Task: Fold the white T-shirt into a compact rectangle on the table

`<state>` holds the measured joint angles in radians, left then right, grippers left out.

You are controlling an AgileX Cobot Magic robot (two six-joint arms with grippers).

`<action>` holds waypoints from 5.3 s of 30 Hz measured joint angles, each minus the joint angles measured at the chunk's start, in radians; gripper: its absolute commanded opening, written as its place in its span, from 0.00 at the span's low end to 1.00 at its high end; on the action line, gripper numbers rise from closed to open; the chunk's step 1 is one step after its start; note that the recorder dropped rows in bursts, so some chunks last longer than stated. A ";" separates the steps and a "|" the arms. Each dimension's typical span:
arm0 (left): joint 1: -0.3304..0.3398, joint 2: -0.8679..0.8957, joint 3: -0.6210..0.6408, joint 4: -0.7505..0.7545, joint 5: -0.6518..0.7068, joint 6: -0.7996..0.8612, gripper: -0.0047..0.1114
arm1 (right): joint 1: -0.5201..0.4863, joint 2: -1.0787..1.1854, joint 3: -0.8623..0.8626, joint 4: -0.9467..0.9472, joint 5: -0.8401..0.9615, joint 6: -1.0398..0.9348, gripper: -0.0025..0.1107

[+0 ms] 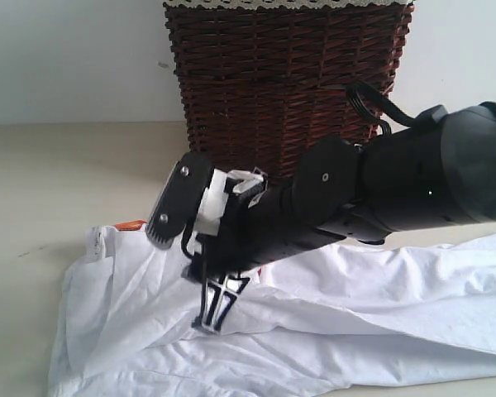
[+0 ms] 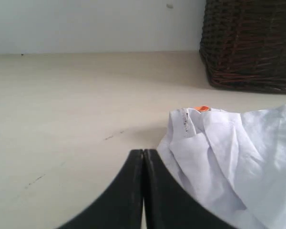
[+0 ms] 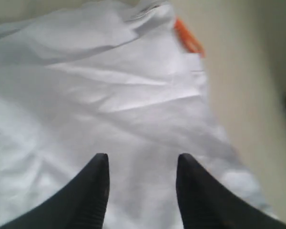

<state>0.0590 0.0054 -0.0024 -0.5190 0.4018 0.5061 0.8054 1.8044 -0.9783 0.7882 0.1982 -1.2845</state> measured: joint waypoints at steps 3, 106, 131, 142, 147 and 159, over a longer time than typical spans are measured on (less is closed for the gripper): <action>0.000 0.000 0.000 0.000 0.000 0.000 0.04 | -0.002 0.000 -0.014 -0.025 0.326 -0.150 0.37; 0.000 0.000 0.000 0.000 0.000 0.000 0.04 | -0.046 0.201 -0.143 -0.091 0.019 0.274 0.45; 0.000 0.000 0.000 0.000 0.000 0.000 0.04 | -0.046 0.189 -0.143 -0.083 0.027 0.266 0.45; 0.000 0.000 0.000 0.000 0.000 0.000 0.04 | -0.046 0.165 -0.143 -0.089 0.108 0.270 0.45; 0.000 0.000 0.000 0.000 0.000 0.000 0.04 | -0.056 0.024 -0.143 -0.137 0.136 0.279 0.45; 0.000 0.000 0.000 0.000 0.000 0.000 0.04 | -0.307 0.039 -0.066 -0.775 0.369 0.830 0.45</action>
<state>0.0590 0.0054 -0.0024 -0.5190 0.4018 0.5061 0.4979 1.8430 -1.0442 0.0131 0.5673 -0.4546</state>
